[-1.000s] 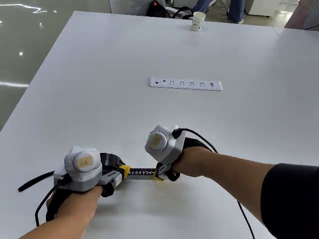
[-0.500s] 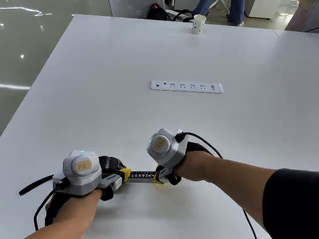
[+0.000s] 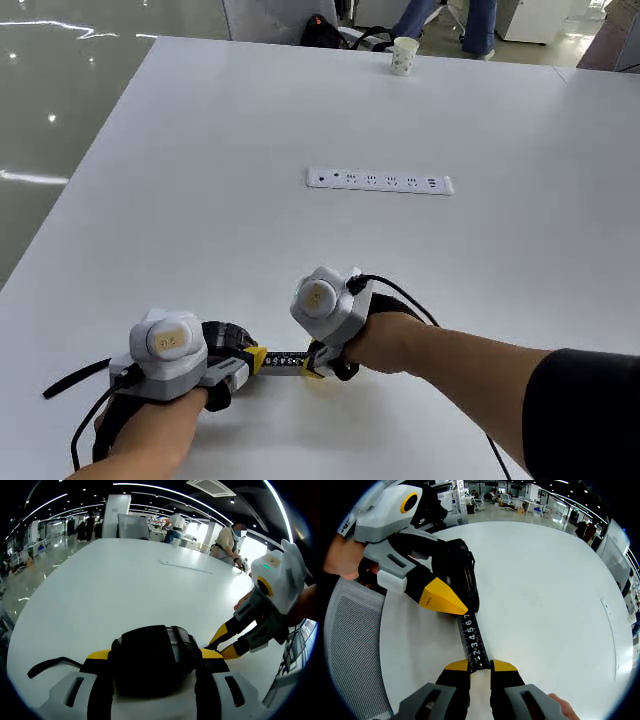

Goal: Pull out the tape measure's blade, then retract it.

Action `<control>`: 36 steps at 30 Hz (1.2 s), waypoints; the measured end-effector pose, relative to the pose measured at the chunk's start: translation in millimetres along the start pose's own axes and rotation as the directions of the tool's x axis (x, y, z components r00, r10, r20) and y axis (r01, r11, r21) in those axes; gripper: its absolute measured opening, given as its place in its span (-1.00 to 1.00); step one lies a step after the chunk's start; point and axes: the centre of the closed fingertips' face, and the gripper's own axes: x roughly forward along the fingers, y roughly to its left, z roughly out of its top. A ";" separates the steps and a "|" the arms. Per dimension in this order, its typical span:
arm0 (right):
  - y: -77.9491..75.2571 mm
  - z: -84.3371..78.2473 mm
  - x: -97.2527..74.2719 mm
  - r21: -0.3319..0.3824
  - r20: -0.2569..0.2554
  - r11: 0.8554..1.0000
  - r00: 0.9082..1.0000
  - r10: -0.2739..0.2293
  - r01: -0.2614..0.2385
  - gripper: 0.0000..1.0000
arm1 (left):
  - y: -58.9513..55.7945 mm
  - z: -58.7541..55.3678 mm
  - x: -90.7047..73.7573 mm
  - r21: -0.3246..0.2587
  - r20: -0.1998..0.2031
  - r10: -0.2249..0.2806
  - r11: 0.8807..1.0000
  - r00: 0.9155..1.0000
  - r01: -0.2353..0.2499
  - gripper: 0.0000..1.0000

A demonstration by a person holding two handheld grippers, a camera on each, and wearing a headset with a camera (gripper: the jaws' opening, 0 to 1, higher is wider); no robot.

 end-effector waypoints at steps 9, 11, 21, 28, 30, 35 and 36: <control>1.4 3.5 1.7 0.015 0.004 1.000 1.000 0.002 -0.002 -0.78 | 0.5 0.0 0.3 0.000 -0.005 -0.005 1.000 1.000 0.005 0.22; 2.1 4.8 2.3 0.015 0.006 1.000 1.000 0.001 -0.001 -0.78 | 0.6 0.0 0.2 0.000 -0.006 -0.005 1.000 1.000 0.005 0.22; 6.0 12.8 5.6 0.016 0.024 1.000 1.000 0.019 -0.019 -0.77 | 0.9 -0.9 0.0 0.002 -0.006 -0.009 1.000 1.000 0.009 0.23; 8.1 19.4 8.6 0.010 0.044 1.000 0.999 0.015 -0.015 -0.77 | 0.6 -1.0 -0.1 0.001 -0.006 -0.011 1.000 1.000 0.011 0.23; 8.2 21.5 9.6 0.009 0.047 1.000 0.999 0.014 -0.015 -0.78 | 0.3 -1.2 -0.1 0.002 -0.006 -0.012 1.000 1.000 0.012 0.23; 9.2 24.6 11.1 0.009 0.058 1.000 0.998 0.017 -0.018 -0.77 | 1.5 -0.9 0.3 0.003 -0.009 -0.014 1.000 1.000 0.014 0.23; 9.3 25.0 11.3 0.009 0.059 1.000 0.998 0.018 -0.018 -0.78 | 0.8 -1.2 0.1 0.003 -0.009 -0.014 1.000 1.000 0.014 0.23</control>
